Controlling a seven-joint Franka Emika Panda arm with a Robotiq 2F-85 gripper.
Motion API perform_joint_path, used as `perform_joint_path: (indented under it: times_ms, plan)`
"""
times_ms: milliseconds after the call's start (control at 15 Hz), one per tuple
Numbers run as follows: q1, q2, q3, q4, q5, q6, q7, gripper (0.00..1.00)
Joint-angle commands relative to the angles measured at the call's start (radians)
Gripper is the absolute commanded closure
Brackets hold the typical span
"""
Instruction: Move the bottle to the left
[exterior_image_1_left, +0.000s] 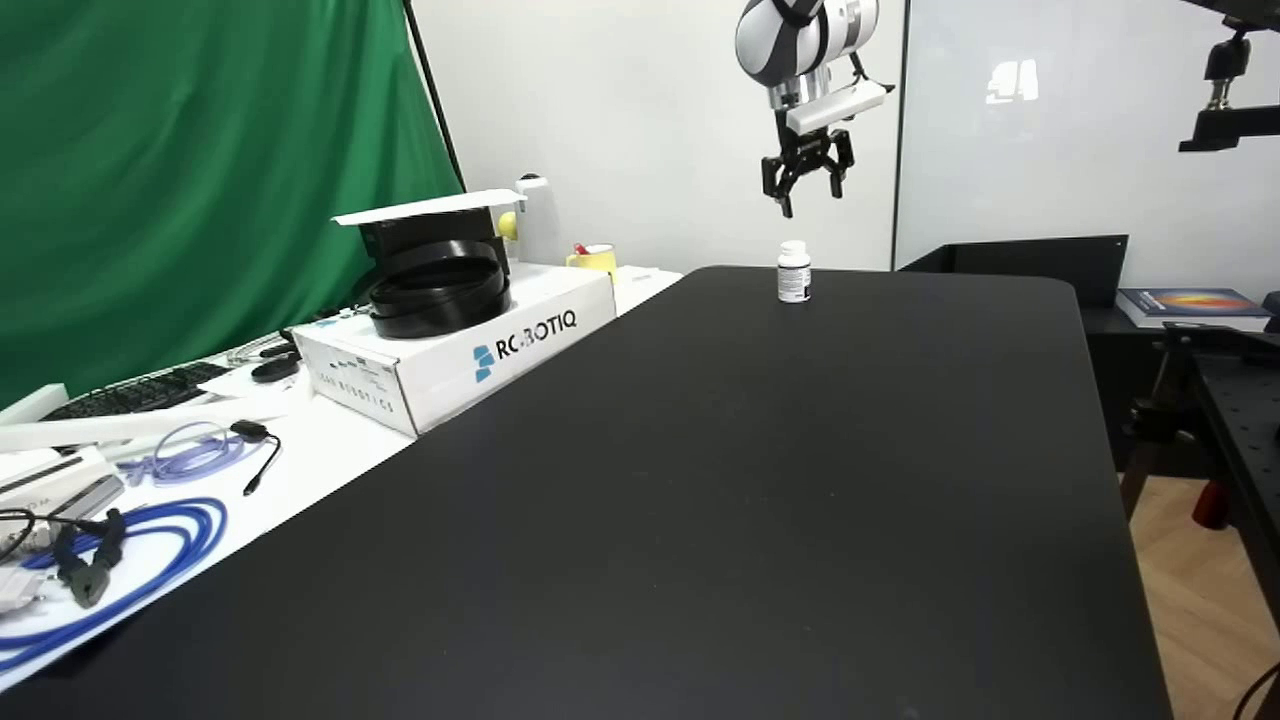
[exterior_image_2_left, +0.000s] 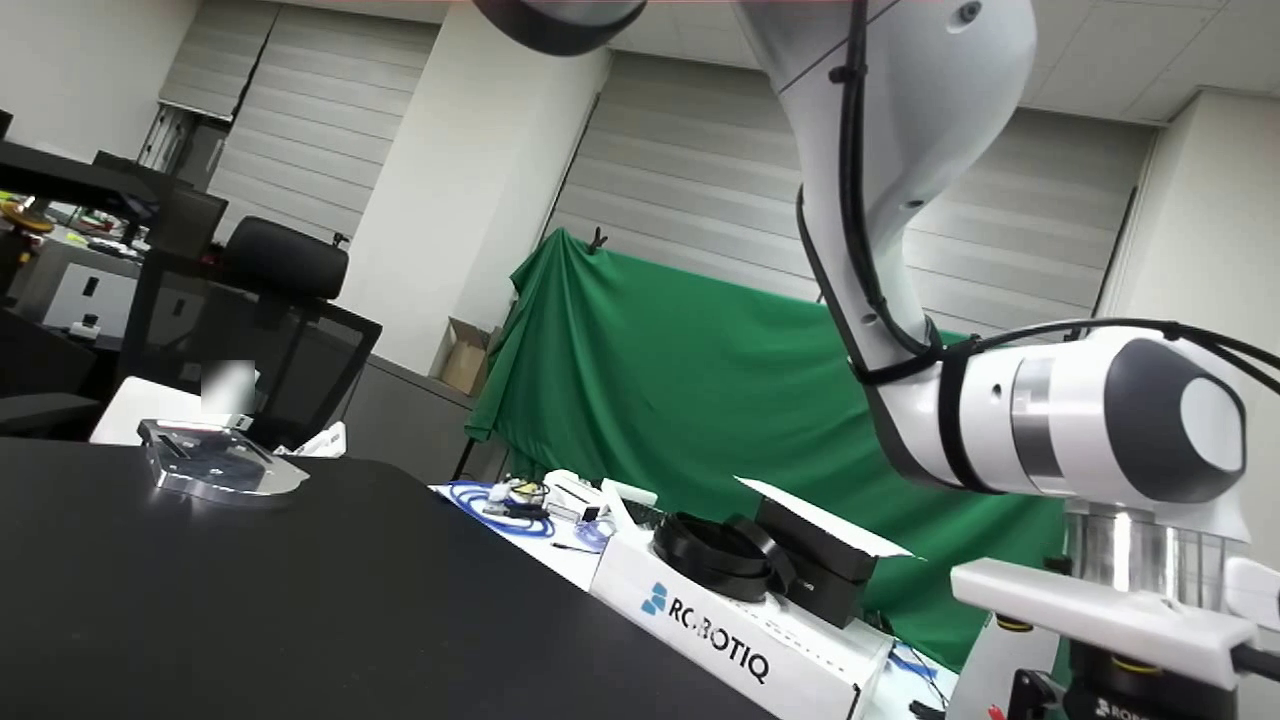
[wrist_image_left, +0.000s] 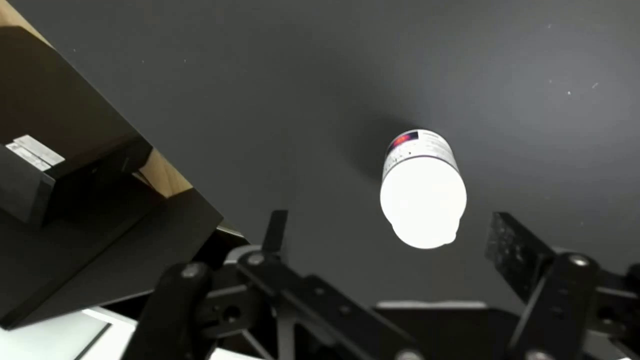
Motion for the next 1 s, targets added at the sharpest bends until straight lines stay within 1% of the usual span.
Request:
perform_joint_path:
  times_ms: [0,333,533,933]
  plan:
    - [-0.063,0.078,0.046,0.124,0.034,-0.085,0.019,0.0]
    - [-0.121,0.136,0.095,0.208,0.095,-0.078,-0.003,0.0]
    - [-0.145,0.17,0.116,0.254,0.124,-0.076,-0.006,0.0]
    - [-0.164,0.236,0.132,0.329,0.137,-0.076,0.0,0.0]
